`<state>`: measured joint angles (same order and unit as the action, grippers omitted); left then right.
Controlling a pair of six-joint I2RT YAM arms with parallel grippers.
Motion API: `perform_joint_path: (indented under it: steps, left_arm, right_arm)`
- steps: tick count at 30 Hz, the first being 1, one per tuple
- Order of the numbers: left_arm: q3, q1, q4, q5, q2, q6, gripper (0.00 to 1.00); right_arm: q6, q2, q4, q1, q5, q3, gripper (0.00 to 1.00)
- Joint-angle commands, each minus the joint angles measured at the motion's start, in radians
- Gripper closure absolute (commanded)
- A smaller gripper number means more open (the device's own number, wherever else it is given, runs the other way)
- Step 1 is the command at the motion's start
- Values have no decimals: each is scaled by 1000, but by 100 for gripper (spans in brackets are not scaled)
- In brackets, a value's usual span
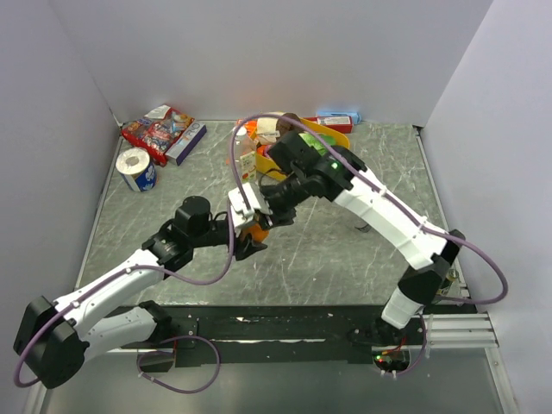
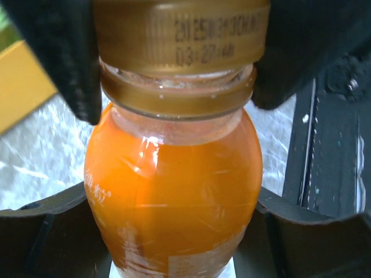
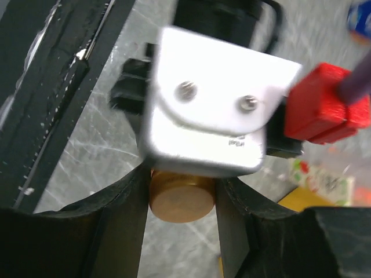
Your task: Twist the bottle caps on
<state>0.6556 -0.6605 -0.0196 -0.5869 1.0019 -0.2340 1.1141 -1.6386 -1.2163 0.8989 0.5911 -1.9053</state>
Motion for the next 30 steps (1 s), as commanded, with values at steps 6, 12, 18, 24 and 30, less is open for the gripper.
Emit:
perform_joint_path:
  steps: [6,12,18,24,30]
  left_arm:
    - [133,6,-283,374,58,413,99]
    - [115,9,-214,380,64,404,99]
    - [-34,13,-194,300,-25,378,99]
    - [-71,15,-168,185,-118,386,99]
    - [-11,27,-141,24,-129,336,99]
  right_arm:
    - [-434,-113,23,-25,161,-46,100]
    - [-453,-67,29,-46,105,-115,70]
    - [-600,75,138,-144,142,-84,36]
    - [-691,212,293,-204,309,64,25]
    - [-862,270,547,-221,427,232,20]
